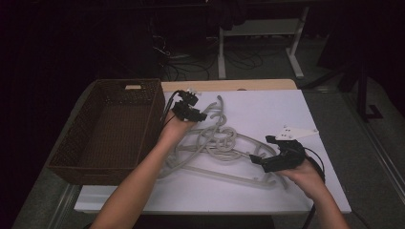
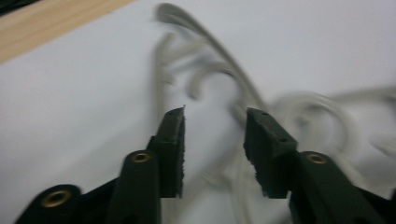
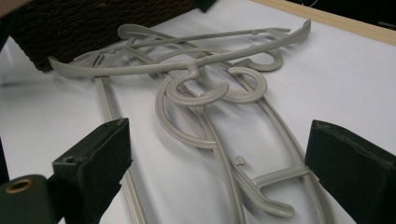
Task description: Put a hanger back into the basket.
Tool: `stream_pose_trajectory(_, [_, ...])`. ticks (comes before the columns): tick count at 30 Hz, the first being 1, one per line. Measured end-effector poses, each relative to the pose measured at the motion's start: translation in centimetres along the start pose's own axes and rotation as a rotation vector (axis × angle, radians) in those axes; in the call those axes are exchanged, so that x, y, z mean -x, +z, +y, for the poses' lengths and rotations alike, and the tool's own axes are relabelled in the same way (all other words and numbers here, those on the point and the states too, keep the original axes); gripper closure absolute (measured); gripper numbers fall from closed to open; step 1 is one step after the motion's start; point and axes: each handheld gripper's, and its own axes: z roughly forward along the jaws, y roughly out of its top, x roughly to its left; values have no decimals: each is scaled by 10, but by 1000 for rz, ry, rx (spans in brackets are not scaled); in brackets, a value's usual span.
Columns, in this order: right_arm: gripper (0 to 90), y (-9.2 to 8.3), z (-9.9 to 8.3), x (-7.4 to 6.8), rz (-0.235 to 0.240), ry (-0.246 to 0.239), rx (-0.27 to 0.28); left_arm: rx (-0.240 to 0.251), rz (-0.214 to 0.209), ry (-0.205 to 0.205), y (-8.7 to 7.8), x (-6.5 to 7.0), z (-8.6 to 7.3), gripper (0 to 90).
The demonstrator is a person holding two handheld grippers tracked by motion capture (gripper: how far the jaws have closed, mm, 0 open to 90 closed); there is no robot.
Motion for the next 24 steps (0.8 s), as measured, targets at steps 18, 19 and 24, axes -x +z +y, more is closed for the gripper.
stream_pose_trajectory(18, [68, 4, -4, 0, -1, 7, -18, -153, -47, 84, -15, 33, -87, 900])
stream_pose_trajectory(19, [68, 4, -4, 0, -1, 7, -18, -161, -53, 83, -14, 34, -88, 900])
stream_pose_trajectory(24, [69, 4, -4, 1, 0, 9, -19, -171, -72, 87, -13, 37, -87, 900])
